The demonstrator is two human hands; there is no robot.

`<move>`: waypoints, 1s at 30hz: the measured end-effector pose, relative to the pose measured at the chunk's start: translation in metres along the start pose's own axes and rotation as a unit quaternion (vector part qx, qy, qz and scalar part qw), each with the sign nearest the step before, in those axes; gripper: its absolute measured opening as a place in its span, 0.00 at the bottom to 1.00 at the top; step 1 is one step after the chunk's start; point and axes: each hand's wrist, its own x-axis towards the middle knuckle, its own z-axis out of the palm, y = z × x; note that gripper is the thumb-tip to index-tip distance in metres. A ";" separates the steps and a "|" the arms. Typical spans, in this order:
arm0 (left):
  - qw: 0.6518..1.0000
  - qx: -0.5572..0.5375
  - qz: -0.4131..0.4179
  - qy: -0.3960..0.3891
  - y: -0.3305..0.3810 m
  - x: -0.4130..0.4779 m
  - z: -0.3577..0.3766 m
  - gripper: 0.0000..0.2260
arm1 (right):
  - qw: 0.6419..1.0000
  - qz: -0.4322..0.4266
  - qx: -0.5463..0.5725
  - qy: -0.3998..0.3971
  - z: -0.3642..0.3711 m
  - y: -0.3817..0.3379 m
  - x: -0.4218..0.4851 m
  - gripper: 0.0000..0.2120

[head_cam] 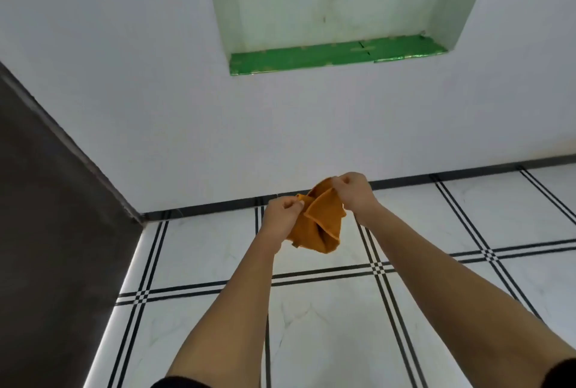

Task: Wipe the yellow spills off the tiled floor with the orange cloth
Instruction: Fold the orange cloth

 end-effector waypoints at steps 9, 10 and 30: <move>0.985 0.135 0.013 0.107 0.041 -0.033 0.103 0.14 | 0.980 -0.042 -0.014 -0.193 -0.132 0.016 0.015 0.15; 0.982 0.141 0.018 0.121 0.045 -0.036 0.116 0.16 | 0.975 -0.062 -0.037 -0.208 -0.144 0.017 0.016 0.13; 0.984 0.155 0.050 0.077 0.084 -0.075 0.207 0.09 | 0.961 -0.181 -0.194 -0.082 -0.271 0.032 0.024 0.11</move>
